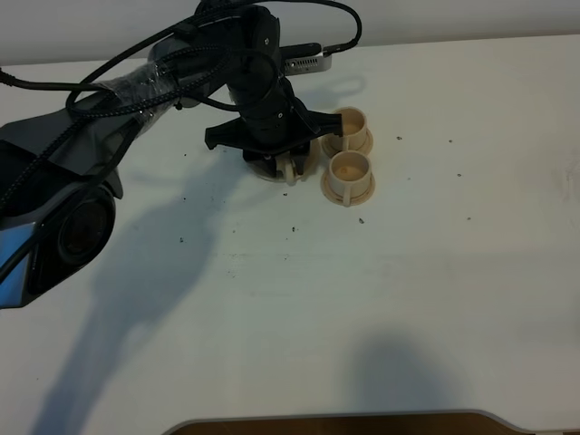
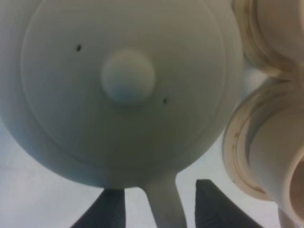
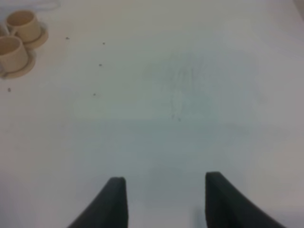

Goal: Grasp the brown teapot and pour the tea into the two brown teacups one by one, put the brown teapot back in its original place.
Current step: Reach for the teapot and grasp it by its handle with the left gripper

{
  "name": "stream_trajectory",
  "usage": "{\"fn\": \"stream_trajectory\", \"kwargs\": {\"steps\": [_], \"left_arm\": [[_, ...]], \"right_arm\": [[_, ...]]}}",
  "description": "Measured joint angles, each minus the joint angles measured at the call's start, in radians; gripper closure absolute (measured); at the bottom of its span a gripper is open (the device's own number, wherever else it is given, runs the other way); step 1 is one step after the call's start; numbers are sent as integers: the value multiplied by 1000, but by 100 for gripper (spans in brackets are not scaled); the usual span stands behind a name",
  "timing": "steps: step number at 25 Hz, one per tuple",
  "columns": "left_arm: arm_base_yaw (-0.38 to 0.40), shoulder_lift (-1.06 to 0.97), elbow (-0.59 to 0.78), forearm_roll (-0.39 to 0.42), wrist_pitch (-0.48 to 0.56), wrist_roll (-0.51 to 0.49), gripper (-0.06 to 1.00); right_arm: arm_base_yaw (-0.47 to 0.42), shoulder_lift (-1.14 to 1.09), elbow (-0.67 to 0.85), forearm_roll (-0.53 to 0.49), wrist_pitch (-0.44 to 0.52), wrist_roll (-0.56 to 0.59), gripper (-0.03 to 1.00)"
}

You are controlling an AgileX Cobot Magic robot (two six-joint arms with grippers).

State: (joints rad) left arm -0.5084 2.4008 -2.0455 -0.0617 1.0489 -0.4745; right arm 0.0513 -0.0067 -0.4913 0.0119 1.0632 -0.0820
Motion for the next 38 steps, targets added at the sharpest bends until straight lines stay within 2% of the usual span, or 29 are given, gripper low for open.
{"fn": "stream_trajectory", "kwargs": {"steps": [4, 12, 22, 30, 38], "left_arm": [[0, 0, 0, 0, 18, 0, 59], [11, 0, 0, 15, 58, 2, 48], [16, -2, 0, 18, 69, 2, 48], [27, -2, 0, 56, 141, 9, 48], [29, -2, 0, 62, 135, 21, 48]], "right_arm": [[0, 0, 0, 0, 0, -1, 56], [0, 0, 0, 0, 0, -1, 56], [0, 0, 0, 0, 0, 0, 56], [0, 0, 0, 0, 0, -1, 56], [0, 0, 0, 0, 0, 0, 56]]}}
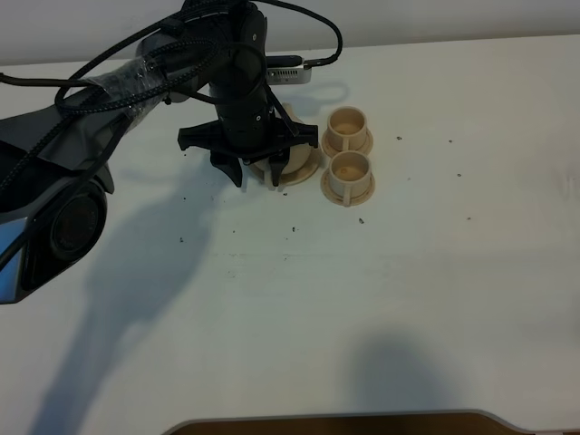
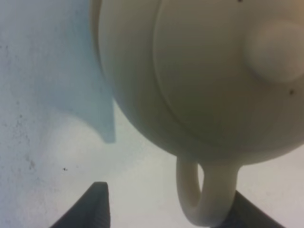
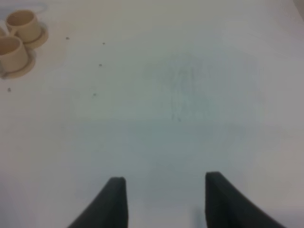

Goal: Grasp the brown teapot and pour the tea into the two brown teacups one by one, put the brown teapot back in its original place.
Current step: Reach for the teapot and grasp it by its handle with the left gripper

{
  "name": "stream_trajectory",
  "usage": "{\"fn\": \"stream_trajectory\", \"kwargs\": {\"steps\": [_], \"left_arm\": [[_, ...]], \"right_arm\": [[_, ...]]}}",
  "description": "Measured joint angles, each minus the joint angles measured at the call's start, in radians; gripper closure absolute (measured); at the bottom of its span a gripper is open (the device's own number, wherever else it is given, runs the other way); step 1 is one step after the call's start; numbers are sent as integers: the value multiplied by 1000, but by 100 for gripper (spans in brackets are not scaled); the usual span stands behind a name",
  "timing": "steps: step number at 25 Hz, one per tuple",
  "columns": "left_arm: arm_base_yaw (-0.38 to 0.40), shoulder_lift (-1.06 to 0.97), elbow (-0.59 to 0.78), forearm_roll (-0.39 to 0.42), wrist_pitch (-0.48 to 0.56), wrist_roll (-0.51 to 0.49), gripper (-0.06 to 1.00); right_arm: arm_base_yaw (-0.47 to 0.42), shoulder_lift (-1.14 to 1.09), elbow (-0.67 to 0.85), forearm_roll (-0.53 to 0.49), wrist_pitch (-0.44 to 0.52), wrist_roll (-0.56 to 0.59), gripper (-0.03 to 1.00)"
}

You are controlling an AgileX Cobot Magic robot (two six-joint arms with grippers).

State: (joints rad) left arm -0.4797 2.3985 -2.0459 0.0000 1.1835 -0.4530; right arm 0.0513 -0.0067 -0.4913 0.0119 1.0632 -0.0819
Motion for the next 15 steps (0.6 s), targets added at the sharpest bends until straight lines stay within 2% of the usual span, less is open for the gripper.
{"fn": "stream_trajectory", "kwargs": {"steps": [8, 15], "left_arm": [[0, 0, -28, -51, -24, 33, 48], [0, -1, -60, -53, -21, 61, 48]], "right_arm": [[0, 0, 0, 0, 0, 0, 56], [0, 0, 0, 0, 0, 0, 56]]}}
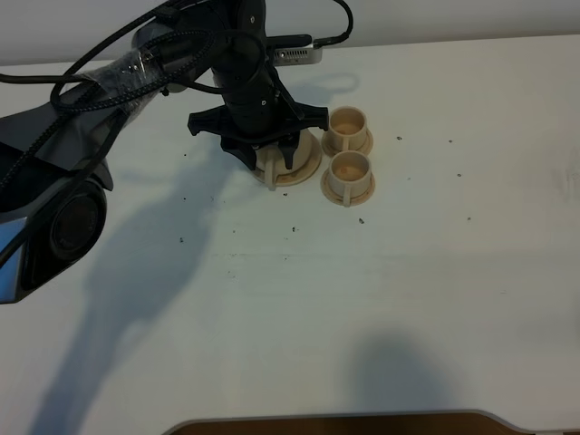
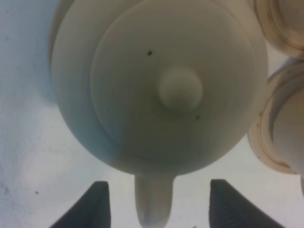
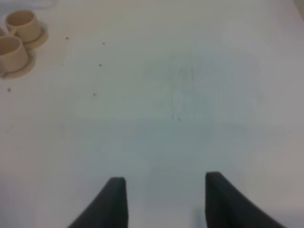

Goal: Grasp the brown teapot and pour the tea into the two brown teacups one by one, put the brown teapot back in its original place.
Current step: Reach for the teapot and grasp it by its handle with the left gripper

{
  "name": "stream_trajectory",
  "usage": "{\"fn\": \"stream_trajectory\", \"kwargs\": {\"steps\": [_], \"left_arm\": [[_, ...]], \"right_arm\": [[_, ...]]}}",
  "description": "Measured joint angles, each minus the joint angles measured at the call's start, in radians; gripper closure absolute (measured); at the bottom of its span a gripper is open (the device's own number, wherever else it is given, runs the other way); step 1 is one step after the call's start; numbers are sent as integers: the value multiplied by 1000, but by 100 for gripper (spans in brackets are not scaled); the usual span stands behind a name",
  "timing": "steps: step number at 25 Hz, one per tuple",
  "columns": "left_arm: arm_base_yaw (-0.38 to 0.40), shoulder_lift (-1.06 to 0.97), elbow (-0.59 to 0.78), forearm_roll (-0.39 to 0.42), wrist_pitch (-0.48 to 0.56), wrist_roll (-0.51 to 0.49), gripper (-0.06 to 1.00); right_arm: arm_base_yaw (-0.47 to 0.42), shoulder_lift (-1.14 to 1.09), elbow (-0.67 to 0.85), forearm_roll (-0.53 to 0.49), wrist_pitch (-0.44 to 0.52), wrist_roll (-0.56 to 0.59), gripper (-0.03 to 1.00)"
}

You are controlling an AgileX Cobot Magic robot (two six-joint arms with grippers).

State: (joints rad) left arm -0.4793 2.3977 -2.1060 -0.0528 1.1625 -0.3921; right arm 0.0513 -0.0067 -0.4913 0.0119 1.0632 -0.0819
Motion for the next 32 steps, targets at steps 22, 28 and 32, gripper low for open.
{"fn": "stream_trajectory", "kwargs": {"steps": [22, 28, 32], "left_arm": [[18, 15, -3, -3, 9, 81, 50], [18, 18, -3, -5, 9, 85, 50], [18, 18, -3, -5, 7, 86, 50]], "right_arm": [[0, 0, 0, 0, 0, -1, 56], [0, 0, 0, 0, 0, 0, 56], [0, 0, 0, 0, 0, 0, 56]]}}
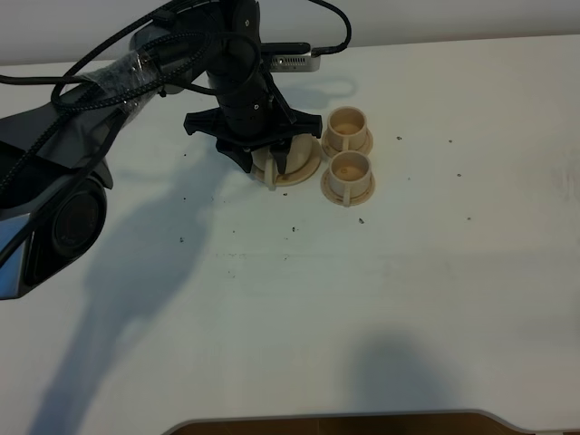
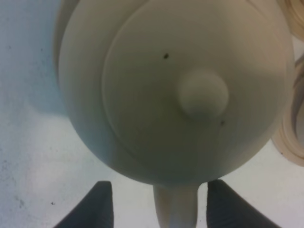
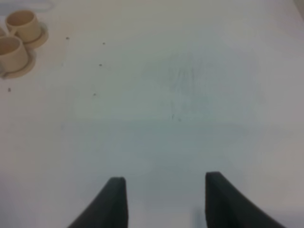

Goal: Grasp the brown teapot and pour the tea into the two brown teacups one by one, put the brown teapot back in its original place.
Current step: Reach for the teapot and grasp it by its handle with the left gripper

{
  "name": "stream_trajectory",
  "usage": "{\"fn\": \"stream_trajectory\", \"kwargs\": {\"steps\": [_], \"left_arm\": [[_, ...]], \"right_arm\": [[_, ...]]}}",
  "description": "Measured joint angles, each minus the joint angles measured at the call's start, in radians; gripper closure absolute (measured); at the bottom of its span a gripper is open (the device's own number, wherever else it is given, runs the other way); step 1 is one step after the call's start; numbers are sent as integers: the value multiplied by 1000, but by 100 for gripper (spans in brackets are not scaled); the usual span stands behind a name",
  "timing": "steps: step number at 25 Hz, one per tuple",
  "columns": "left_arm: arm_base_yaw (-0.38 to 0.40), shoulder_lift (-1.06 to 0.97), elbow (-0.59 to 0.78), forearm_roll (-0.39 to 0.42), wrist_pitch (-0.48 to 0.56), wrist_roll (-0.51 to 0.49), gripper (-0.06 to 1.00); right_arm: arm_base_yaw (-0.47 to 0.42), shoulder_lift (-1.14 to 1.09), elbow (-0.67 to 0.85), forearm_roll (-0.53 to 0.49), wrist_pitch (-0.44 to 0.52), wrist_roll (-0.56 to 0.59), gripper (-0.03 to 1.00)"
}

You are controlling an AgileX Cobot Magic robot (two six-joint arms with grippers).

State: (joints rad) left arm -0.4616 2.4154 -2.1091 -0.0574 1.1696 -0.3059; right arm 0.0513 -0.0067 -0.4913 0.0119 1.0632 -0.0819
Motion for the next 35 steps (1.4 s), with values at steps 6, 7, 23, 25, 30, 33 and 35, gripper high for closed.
{"fn": "stream_trajectory", "kwargs": {"steps": [6, 7, 23, 25, 30, 33, 35], "left_arm": [[0, 1, 0, -1, -2, 0, 51], [0, 1, 0, -2, -2, 0, 51], [0, 2, -2, -13, -18, 0, 77], [0, 2, -2, -16, -28, 0, 82], [0, 2, -2, -16, -50, 0, 84], [0, 2, -2, -15, -51, 7, 84], [0, 2, -2, -13, -50, 24, 84]], "right_arm": [[0, 0, 0, 0, 0, -1, 56], [0, 0, 0, 0, 0, -1, 56], [0, 0, 0, 0, 0, 0, 56], [0, 0, 0, 0, 0, 0, 56], [0, 0, 0, 0, 0, -1, 56], [0, 0, 0, 0, 0, -1, 56], [0, 0, 0, 0, 0, -1, 56]]}}
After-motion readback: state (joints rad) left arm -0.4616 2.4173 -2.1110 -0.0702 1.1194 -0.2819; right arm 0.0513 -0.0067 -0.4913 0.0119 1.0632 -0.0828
